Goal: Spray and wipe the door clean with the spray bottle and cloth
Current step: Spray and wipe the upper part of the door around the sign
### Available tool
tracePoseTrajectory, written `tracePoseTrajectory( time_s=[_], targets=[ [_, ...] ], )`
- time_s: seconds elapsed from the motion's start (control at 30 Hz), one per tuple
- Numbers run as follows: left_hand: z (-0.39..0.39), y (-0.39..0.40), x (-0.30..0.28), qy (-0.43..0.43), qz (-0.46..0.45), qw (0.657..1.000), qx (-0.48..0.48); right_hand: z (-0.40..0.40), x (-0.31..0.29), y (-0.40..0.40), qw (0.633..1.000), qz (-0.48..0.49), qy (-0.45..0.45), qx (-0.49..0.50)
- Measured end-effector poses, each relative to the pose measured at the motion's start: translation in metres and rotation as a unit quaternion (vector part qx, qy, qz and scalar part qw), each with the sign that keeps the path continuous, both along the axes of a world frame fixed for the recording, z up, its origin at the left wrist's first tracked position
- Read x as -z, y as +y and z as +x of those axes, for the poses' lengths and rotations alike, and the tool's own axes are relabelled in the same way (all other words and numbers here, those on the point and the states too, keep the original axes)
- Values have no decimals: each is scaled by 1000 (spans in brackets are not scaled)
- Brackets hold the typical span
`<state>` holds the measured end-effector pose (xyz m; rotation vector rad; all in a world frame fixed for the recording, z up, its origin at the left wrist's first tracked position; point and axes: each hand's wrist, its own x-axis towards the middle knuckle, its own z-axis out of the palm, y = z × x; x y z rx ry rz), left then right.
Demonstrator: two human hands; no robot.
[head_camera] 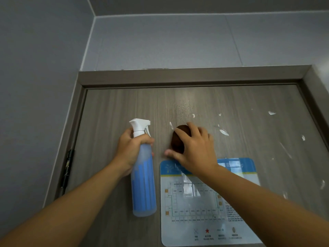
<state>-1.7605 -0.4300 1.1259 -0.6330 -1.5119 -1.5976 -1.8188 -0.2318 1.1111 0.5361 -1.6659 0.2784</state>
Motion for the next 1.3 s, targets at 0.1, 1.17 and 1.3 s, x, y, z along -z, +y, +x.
tracePoseTrajectory(
  time_s=[0.1,1.17,1.3],
  targets=[
    [-7,-6,-2,-4,10,1000,4,-7,18,3,998,51,15,40],
    [-27,-2,0,36,-36,985,-164,-14,-83,-6,986,121,87,77],
    [-28,0,0,35,-36,983,-174,-10,-118,-21,991,82,74,80]
  ],
)
